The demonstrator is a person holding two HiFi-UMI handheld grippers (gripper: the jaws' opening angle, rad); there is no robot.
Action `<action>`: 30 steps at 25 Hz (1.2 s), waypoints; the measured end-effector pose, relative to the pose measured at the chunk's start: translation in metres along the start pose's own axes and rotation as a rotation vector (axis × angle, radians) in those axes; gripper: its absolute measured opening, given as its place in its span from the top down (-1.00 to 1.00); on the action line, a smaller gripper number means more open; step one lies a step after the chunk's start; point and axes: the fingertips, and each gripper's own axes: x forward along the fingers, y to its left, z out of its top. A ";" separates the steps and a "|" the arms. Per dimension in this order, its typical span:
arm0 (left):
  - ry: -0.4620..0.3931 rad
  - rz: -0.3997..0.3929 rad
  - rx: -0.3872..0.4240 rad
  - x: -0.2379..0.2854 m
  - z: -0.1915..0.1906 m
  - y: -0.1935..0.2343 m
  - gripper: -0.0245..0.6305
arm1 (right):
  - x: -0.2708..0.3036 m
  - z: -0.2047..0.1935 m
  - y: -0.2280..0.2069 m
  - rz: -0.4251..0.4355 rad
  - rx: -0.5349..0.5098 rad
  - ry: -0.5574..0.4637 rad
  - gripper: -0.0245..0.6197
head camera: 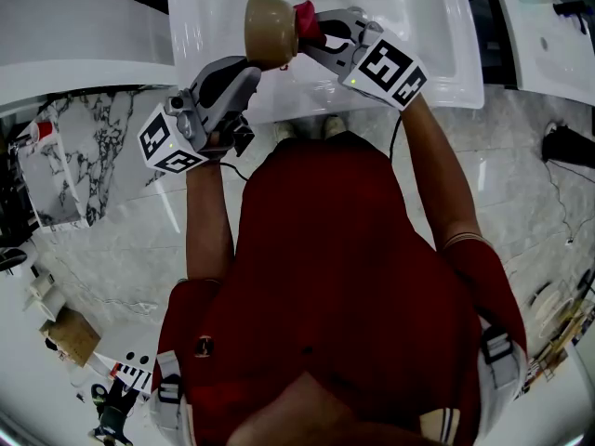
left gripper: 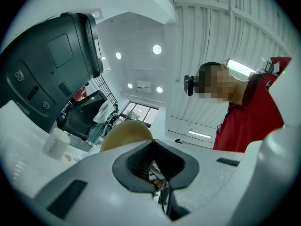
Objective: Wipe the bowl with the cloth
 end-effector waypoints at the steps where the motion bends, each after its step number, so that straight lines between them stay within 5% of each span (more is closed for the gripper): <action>1: -0.009 0.011 0.003 0.000 0.001 0.001 0.88 | 0.001 -0.001 0.003 0.007 0.002 0.002 0.77; 17: -0.031 0.201 0.057 -0.013 0.005 0.027 0.88 | 0.018 0.010 0.063 0.143 -0.124 0.044 0.77; 30: 0.031 0.298 0.068 -0.021 -0.005 0.043 0.88 | 0.006 0.035 0.069 0.123 -0.207 -0.001 0.77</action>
